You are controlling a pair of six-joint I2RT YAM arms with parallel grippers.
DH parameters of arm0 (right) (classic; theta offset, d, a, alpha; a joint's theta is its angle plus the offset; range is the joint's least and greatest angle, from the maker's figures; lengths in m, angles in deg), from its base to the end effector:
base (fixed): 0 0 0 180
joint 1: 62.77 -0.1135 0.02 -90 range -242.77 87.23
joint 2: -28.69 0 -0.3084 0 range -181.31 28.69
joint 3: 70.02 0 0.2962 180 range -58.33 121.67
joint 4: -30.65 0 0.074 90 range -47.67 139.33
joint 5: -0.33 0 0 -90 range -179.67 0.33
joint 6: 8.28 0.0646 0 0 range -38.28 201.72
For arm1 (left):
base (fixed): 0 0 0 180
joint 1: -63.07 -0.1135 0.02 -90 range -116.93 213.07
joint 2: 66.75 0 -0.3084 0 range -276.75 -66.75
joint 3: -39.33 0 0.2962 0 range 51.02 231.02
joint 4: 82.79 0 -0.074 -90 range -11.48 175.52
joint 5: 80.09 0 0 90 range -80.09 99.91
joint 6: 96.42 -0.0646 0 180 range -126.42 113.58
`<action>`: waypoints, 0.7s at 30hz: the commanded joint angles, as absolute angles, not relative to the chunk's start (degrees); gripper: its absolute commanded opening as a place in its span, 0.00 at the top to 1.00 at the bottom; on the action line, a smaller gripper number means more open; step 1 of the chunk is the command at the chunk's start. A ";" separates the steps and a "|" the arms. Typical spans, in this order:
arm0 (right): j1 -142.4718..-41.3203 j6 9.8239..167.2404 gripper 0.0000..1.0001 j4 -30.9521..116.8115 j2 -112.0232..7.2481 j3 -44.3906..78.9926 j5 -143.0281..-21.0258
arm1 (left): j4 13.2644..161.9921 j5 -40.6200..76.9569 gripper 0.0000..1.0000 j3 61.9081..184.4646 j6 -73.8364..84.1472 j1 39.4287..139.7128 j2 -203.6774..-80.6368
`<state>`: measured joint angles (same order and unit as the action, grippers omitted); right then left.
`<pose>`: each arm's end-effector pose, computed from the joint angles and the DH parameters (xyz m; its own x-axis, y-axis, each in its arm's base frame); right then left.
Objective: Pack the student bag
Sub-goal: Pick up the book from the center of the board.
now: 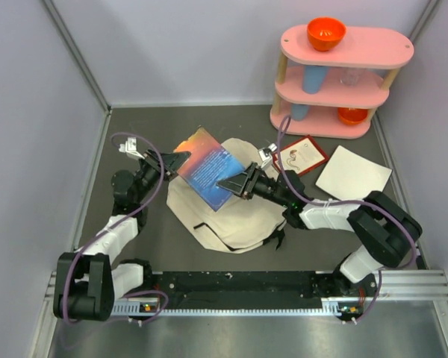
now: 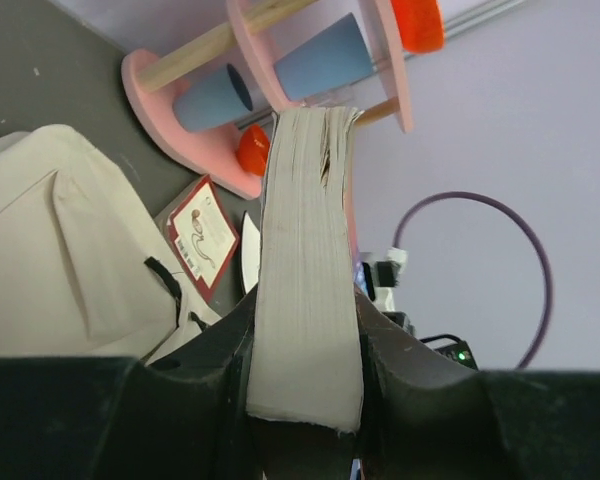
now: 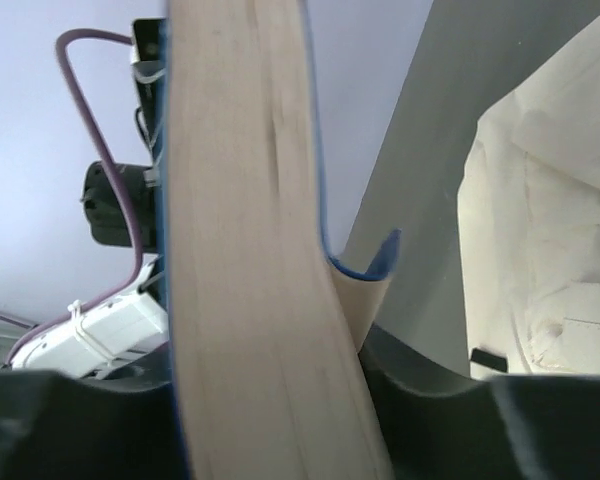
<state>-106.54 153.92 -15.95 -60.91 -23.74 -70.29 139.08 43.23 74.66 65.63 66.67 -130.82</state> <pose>0.2510 0.2701 0.2264 -0.8365 0.4425 -0.3233 -0.3120 0.1005 0.9448 0.2667 -0.0523 0.2775 -0.4880 -0.7658 -0.4188 0.3964 0.2331 -0.8880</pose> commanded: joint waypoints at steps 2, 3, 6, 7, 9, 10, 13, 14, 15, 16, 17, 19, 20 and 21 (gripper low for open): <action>-106.98 148.34 0.70 -18.76 -53.67 -22.91 -71.39 | 129.57 45.77 1.00 79.58 57.23 66.85 -126.61; -106.98 147.29 0.82 -18.31 -52.88 -22.65 -70.78 | 128.60 45.94 1.00 79.93 56.43 66.85 -126.17; -106.98 145.01 0.91 -14.37 -51.03 -21.78 -70.42 | 125.35 46.55 0.97 80.99 54.31 66.85 -125.47; -106.98 144.22 0.93 -13.05 -50.59 -21.51 -70.25 | 124.90 46.82 0.90 81.25 53.96 66.85 -125.46; -107.07 141.41 0.94 -8.40 -49.45 -20.29 -69.37 | 124.64 48.39 0.71 81.51 52.47 66.85 -125.37; -106.98 140.44 0.95 -7.25 -48.31 -19.84 -68.93 | 124.37 49.10 0.66 82.04 51.77 66.85 -125.46; -106.98 138.32 0.95 -4.95 -46.46 -19.13 -65.95 | 125.16 52.00 0.53 83.09 49.57 66.94 -126.60; -106.89 138.06 0.95 -4.60 -46.19 -19.05 -65.07 | 126.12 53.49 0.48 83.53 49.04 66.85 -127.21; -106.89 137.97 0.95 -4.51 -46.02 -18.44 -63.06 | 126.74 57.24 0.45 84.84 48.86 66.85 -128.52; -106.89 137.97 0.95 -4.42 -46.01 -18.26 -61.99 | 126.66 58.76 0.41 85.55 48.77 66.85 -129.23; -106.98 138.05 0.95 -4.68 -46.01 -18.08 -60.94 | 126.74 60.95 0.39 86.17 48.86 66.85 -129.94; -106.80 138.67 0.95 -5.82 -46.36 -17.47 -57.69 | 128.49 66.47 0.38 87.75 49.65 66.85 -132.22; -106.54 139.11 0.95 -6.18 -47.06 -17.12 -56.46 | 129.37 67.90 0.35 88.02 50.61 66.85 -132.84; -106.45 139.37 0.95 -6.62 -47.33 -16.68 -54.62 | 130.69 68.96 0.36 88.11 51.31 66.85 -133.89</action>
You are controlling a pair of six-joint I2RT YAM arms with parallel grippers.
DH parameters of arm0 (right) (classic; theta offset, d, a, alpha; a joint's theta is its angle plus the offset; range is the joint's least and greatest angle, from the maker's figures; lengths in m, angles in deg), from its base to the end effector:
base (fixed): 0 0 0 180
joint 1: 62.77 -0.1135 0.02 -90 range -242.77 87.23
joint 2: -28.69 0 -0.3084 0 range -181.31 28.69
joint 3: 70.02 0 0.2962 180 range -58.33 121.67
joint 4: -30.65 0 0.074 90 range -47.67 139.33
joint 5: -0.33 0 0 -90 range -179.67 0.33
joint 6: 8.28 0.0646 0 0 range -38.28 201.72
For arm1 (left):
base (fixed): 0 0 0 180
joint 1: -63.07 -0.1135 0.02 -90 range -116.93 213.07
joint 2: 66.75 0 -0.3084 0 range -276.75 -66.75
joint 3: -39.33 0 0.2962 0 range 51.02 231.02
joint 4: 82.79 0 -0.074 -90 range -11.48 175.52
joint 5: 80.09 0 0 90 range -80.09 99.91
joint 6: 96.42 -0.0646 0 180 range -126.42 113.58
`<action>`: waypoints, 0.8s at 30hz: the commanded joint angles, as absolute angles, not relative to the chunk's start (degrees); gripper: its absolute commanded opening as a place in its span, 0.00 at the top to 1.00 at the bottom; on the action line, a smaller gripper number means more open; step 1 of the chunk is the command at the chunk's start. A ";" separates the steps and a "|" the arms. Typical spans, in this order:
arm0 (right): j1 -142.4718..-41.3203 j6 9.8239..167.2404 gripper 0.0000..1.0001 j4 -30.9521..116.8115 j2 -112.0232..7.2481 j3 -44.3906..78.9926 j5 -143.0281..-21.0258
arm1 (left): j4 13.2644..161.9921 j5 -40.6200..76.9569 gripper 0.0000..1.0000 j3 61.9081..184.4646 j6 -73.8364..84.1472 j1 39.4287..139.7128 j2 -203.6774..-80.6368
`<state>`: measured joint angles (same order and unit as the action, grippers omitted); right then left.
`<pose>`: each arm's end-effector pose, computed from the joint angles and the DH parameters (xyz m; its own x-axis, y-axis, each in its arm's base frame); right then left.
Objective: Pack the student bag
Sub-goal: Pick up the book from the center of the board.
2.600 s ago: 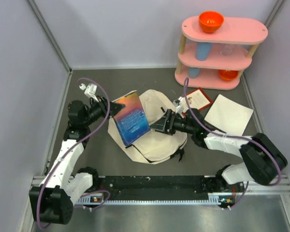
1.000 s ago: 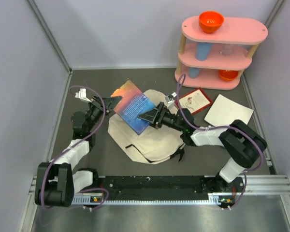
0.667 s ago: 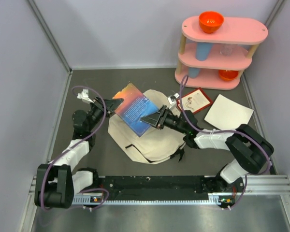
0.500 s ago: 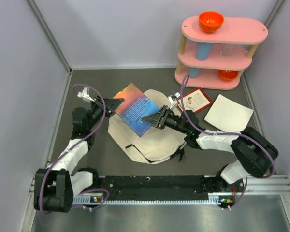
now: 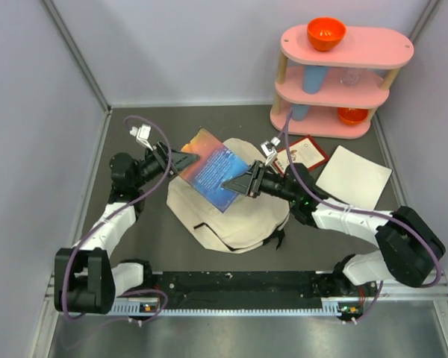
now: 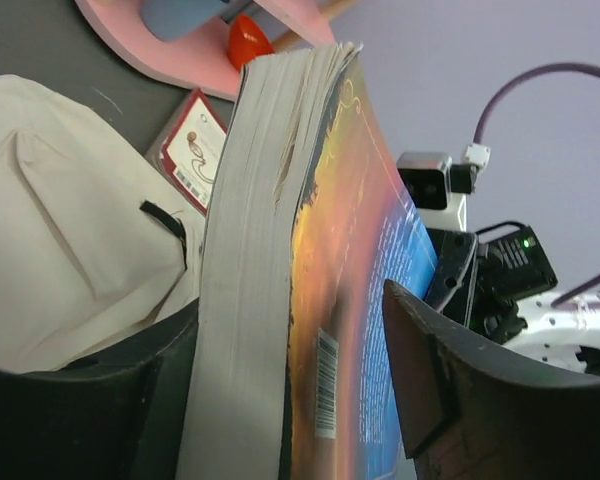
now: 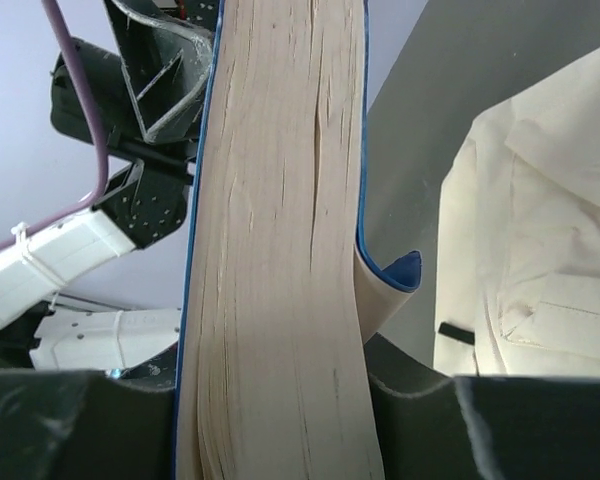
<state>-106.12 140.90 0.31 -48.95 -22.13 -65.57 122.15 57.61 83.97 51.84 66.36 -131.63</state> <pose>0.2321 0.2554 0.2691 -0.7893 0.3330 -0.5159 -0.4796 0.1904 0.8566 0.2809 -0.0640 0.2999 -0.6157 -0.5379 -0.5758 0.4770 0.3272 -0.8157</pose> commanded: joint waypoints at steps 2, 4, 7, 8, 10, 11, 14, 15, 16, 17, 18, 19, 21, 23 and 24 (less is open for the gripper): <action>-106.28 139.72 0.95 -7.94 -47.86 -16.59 -53.72 | 134.29 71.42 0.52 88.02 53.24 66.85 -134.69; -105.93 139.64 0.95 -7.41 -48.12 -16.50 -53.54 | 135.79 72.39 0.68 88.02 54.22 66.85 -135.04; -105.40 139.37 0.91 -6.19 -48.04 -16.15 -53.72 | 134.14 72.75 1.00 87.93 52.21 66.85 -134.08; -105.31 138.94 0.89 -5.05 -47.95 -15.97 -53.81 | 131.34 71.97 1.00 87.93 51.24 66.85 -133.55; -104.87 138.50 0.81 -3.55 -46.99 -16.14 -55.21 | 126.77 70.04 1.00 87.84 46.96 66.85 -131.53; -104.78 138.32 0.72 -2.94 -46.46 -16.93 -56.17 | 124.40 68.81 1.00 87.76 45.45 66.85 -130.66; -104.52 138.58 0.48 -1.09 -44.26 -19.30 -60.65 | 118.05 63.71 1.00 87.14 43.15 66.85 -127.14; -104.60 139.10 0.42 -0.82 -43.65 -20.27 -63.80 | 118.31 61.26 1.00 86.10 43.49 66.85 -125.48; -104.61 139.89 0.37 -1.08 -42.94 -21.41 -65.66 | 118.66 60.02 1.00 85.65 44.19 66.94 -124.50; -104.52 142.34 0.29 -1.52 -41.81 -24.20 -67.76 | 119.18 58.61 1.00 85.04 44.90 66.85 -123.02; -104.52 143.75 0.26 -3.35 -41.10 -25.88 -71.96 | 121.01 56.68 1.00 84.07 45.60 66.85 -122.22; -104.52 145.16 0.25 -4.50 -40.57 -27.64 -73.65 | 122.08 55.80 1.00 83.72 47.52 66.76 -121.60; -104.52 148.33 0.22 -6.70 -39.16 -32.13 -77.79 | 125.40 54.21 1.00 82.92 49.47 66.85 -120.45; -104.52 149.39 0.20 -7.15 -37.85 -34.68 -79.64 | 127.26 53.77 1.00 82.57 52.10 66.68 -120.10; -104.52 149.31 0.20 -6.80 -37.49 -35.04 -79.65 | 128.49 53.59 1.00 82.48 53.50 66.67 -120.01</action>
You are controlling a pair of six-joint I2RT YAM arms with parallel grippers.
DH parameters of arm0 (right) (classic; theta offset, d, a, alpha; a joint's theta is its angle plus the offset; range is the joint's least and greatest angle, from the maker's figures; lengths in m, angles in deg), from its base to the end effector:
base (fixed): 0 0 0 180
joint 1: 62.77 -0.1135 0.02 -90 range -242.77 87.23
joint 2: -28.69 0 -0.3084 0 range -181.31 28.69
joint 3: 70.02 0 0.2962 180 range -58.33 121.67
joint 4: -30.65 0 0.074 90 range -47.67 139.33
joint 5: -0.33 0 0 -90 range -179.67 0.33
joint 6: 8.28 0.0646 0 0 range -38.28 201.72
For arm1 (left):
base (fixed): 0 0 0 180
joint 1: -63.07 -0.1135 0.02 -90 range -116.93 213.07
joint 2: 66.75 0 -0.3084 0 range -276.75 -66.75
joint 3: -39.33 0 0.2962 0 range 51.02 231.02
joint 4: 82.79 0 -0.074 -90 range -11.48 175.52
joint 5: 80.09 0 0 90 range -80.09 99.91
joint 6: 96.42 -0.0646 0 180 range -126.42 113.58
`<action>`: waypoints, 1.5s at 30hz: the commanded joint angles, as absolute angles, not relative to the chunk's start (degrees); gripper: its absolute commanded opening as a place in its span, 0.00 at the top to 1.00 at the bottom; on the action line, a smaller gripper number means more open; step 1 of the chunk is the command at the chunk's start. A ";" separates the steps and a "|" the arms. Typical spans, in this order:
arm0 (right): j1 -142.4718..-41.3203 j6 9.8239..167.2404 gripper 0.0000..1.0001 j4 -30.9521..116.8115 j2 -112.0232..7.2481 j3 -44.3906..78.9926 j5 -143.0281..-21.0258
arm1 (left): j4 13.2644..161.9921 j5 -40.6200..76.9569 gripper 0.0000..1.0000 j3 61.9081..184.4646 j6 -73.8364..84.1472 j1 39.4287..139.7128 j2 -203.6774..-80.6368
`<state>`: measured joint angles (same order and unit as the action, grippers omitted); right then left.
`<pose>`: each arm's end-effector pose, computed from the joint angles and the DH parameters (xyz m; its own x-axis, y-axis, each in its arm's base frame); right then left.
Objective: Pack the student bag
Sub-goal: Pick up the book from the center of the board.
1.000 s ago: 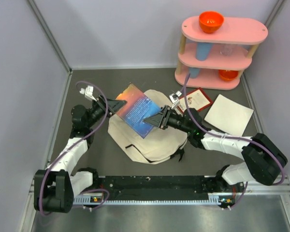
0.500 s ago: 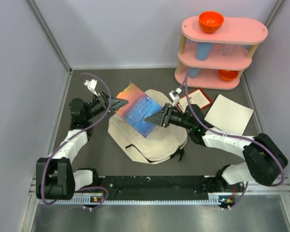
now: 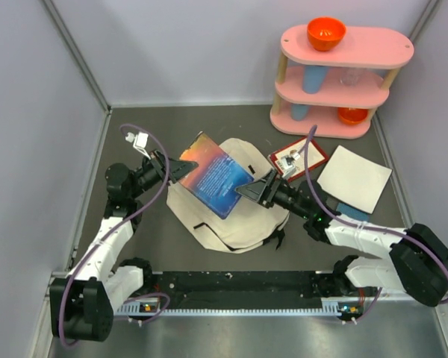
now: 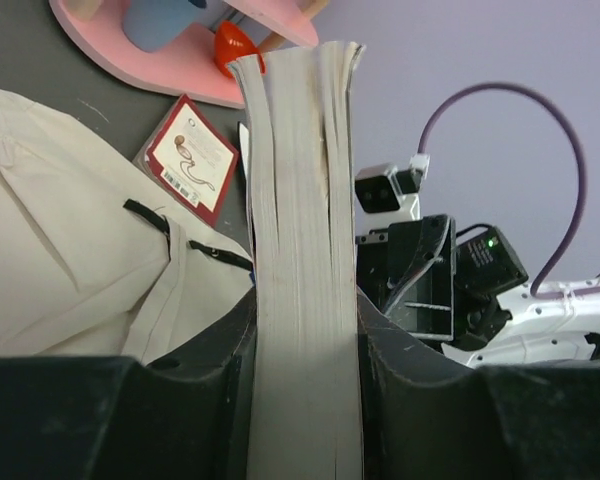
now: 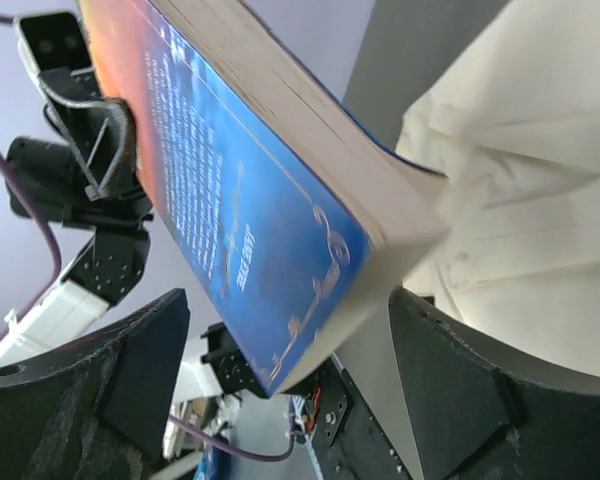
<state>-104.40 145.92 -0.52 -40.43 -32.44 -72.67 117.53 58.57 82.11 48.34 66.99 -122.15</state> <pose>0.2104 0.2123 0.2458 -0.7708 0.4668 -0.4335 -0.3673 0.2304 0.9011 0.2456 -0.0654 0.3183 -0.5660 -0.5020 -0.6540 0.5635 0.3434 -0.7513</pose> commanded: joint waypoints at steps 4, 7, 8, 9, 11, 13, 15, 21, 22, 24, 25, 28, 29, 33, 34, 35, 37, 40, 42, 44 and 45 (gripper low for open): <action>-104.52 147.90 0.20 -7.41 -36.78 -34.87 -77.37 | 132.27 51.84 1.00 81.34 56.41 66.67 -120.28; -104.69 147.98 0.19 -7.85 -38.27 -33.55 -75.17 | 137.00 51.48 1.00 80.02 59.40 66.67 -121.32; -104.69 148.34 0.19 -8.46 -38.98 -33.46 -74.56 | 138.33 51.39 1.00 79.50 60.10 66.67 -121.59; -104.78 148.77 0.19 -9.34 -40.29 -33.46 -74.55 | 139.39 51.39 1.00 79.23 61.50 66.67 -121.68; -104.78 150.53 0.20 -12.66 -41.88 -33.81 -74.64 | 141.67 51.13 1.00 78.71 62.65 66.67 -122.04; -104.87 151.93 0.19 -13.74 -43.64 -33.99 -75.08 | 142.39 50.78 1.00 78.53 63.53 66.67 -121.77; -104.87 152.12 0.19 -15.23 -44.95 -33.99 -75.25 | 142.30 50.16 1.00 78.35 63.54 66.67 -121.16; -104.96 152.65 0.19 -17.60 -46.80 -32.24 -74.47 | 140.63 50.15 1.00 78.44 63.09 66.67 -119.92; -104.96 152.65 0.19 -18.22 -47.85 -31.71 -73.51 | 140.89 50.51 1.00 78.27 63.53 66.67 -120.19; -105.13 152.91 0.19 -19.10 -48.91 -29.52 -72.01 | 142.20 51.12 1.00 77.91 64.50 66.67 -120.63; -105.22 153.00 0.19 -19.10 -49.70 -28.90 -70.96 | 142.74 51.30 1.00 77.74 64.85 66.67 -120.89; -105.40 153.96 0.19 -21.03 -51.11 -27.75 -71.03 | 143.80 52.18 1.00 77.82 65.56 66.67 -121.59; -105.40 154.31 0.19 -22.08 -52.24 -27.66 -71.12 | 144.06 52.27 1.00 77.82 65.82 66.67 -121.77; -105.40 156.59 0.20 -26.21 -55.41 -26.52 -70.86 | 145.03 52.62 1.00 77.56 66.52 66.67 -122.12; -105.48 156.95 0.20 -28.22 -55.94 -26.34 -70.42 | 145.37 52.88 1.00 77.39 66.70 66.67 -122.30; -105.40 157.39 0.21 -28.85 -57.08 -26.08 -70.33 | 145.90 52.80 1.00 77.21 67.31 66.67 -122.30; -105.40 158.53 0.21 -30.52 -57.79 -26.43 -70.77 | 148.00 52.01 1.00 76.51 68.10 66.67 -122.30; -105.48 159.24 0.21 -31.67 -57.71 -28.44 -72.70 | 148.28 52.09 1.00 76.59 68.55 66.67 -122.38; -105.40 158.80 0.21 -30.80 -57.18 -28.98 -73.23 | 148.72 51.92 1.00 76.59 68.72 66.67 -122.21; -105.40 158.27 0.21 -29.74 -57.00 -28.72 -72.80 | 149.15 51.83 1.00 76.68 69.77 66.67 -122.39; -105.40 158.01 0.21 -30.17 -57.00 -28.19 -72.01 | 149.42 51.92 1.00 76.94 70.12 66.76 -122.73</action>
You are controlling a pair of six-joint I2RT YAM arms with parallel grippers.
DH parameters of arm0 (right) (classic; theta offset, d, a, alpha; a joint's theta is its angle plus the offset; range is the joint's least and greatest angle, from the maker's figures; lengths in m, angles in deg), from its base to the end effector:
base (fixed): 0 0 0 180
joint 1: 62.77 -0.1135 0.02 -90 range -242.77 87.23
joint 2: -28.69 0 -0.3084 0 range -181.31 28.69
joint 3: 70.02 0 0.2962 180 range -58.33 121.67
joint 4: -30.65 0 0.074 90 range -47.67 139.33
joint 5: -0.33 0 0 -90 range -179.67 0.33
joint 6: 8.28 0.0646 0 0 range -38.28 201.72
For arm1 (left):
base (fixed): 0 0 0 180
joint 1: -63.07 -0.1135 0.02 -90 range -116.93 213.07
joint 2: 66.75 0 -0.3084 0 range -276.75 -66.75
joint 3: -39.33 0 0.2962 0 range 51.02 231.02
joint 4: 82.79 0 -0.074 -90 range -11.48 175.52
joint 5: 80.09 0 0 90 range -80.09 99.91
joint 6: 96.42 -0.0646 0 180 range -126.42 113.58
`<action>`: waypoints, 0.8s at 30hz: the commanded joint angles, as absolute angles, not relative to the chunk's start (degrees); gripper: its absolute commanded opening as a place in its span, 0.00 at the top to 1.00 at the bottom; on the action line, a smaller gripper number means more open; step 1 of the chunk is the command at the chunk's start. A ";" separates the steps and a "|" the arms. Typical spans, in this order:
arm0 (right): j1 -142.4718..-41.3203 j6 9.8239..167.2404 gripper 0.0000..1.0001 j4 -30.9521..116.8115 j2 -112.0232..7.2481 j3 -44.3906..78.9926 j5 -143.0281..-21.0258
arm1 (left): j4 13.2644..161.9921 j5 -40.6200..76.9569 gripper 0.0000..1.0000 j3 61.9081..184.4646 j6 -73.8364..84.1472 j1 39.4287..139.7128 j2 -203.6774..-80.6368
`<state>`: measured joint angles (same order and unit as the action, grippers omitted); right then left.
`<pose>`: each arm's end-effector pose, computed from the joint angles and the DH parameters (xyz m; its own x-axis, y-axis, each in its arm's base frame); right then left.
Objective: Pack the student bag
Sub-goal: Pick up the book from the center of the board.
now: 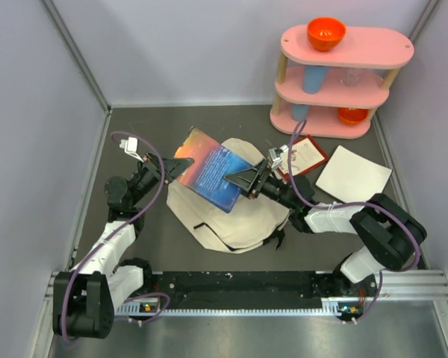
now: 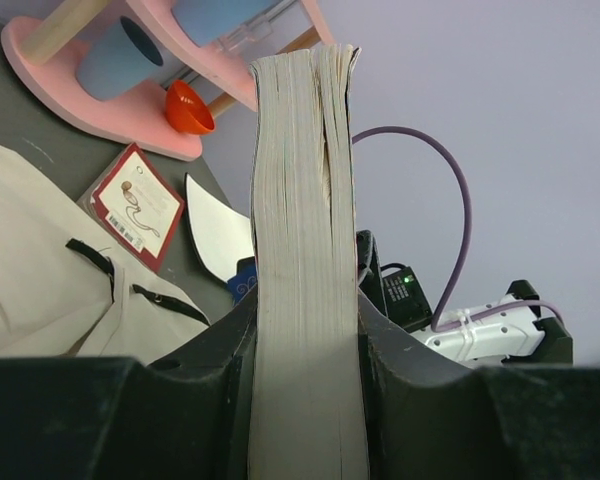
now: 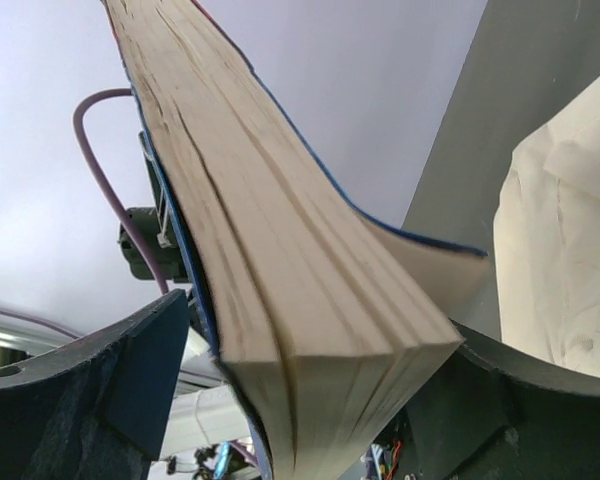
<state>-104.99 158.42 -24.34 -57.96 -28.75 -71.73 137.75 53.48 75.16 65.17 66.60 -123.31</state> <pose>0.2411 0.2456 0.2332 -0.8126 0.5129 -0.2769 -0.3191 0.0060 0.9477 0.2375 -0.0593 0.3069 -0.5496 -0.6549 -0.5188 0.5394 0.1960 -0.8189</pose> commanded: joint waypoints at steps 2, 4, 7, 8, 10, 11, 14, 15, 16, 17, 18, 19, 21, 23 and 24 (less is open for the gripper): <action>-105.40 158.01 0.22 -31.83 -57.79 -27.05 -70.87 | 149.68 52.79 1.00 77.47 70.65 66.67 -123.00; -105.40 158.45 0.24 -32.81 -58.58 -26.43 -69.72 | 149.51 52.97 1.00 77.65 70.92 66.67 -123.26; -105.40 158.54 0.35 -34.83 -58.85 -25.99 -69.63 | 149.86 53.24 1.00 77.39 71.09 66.67 -124.05; -105.40 158.10 0.43 -34.75 -58.76 -25.99 -69.63 | 150.03 53.32 1.00 77.30 71.27 66.67 -124.14; -105.48 157.57 0.51 -33.61 -58.23 -25.99 -69.63 | 149.86 53.24 1.00 76.77 71.10 66.67 -124.14; -105.48 157.05 0.63 -33.43 -57.53 -26.25 -69.63 | 149.69 53.24 1.00 76.68 70.83 66.67 -124.14; -105.48 154.94 0.89 -30.72 -54.82 -27.21 -70.15 | 147.76 53.94 0.95 76.68 69.60 66.67 -123.97; -105.40 154.06 0.94 -29.14 -53.76 -27.48 -71.03 | 146.88 54.20 0.88 76.77 68.99 66.67 -123.88; -105.40 153.01 0.96 -24.86 -52.36 -27.74 -71.47 | 143.91 54.29 0.77 76.94 67.68 66.67 -123.53; -105.40 150.65 1.00 -22.12 -49.64 -28.10 -72.17 | 141.88 54.29 0.48 77.55 66.71 66.67 -122.66; -105.40 149.14 1.00 -19.22 -47.70 -28.10 -73.66 | 139.25 54.38 0.42 78.26 65.31 66.67 -122.13; -105.40 147.82 1.00 -11.88 -45.94 -28.10 -74.63 | 132.44 54.47 0.32 79.05 61.64 66.67 -121.60; -105.40 143.95 1.00 -3.42 -40.43 -27.75 -78.83 | 124.33 54.29 0.10 82.29 54.36 66.67 -119.49; -105.40 140.28 1.00 6.53 -36.72 -28.01 -83.49 | 112.32 52.19 0.02 85.71 49.15 66.67 -116.95; -105.48 139.38 1.00 8.74 -33.65 -28.36 -84.99 | 108.85 51.31 0.02 86.69 44.42 66.67 -116.24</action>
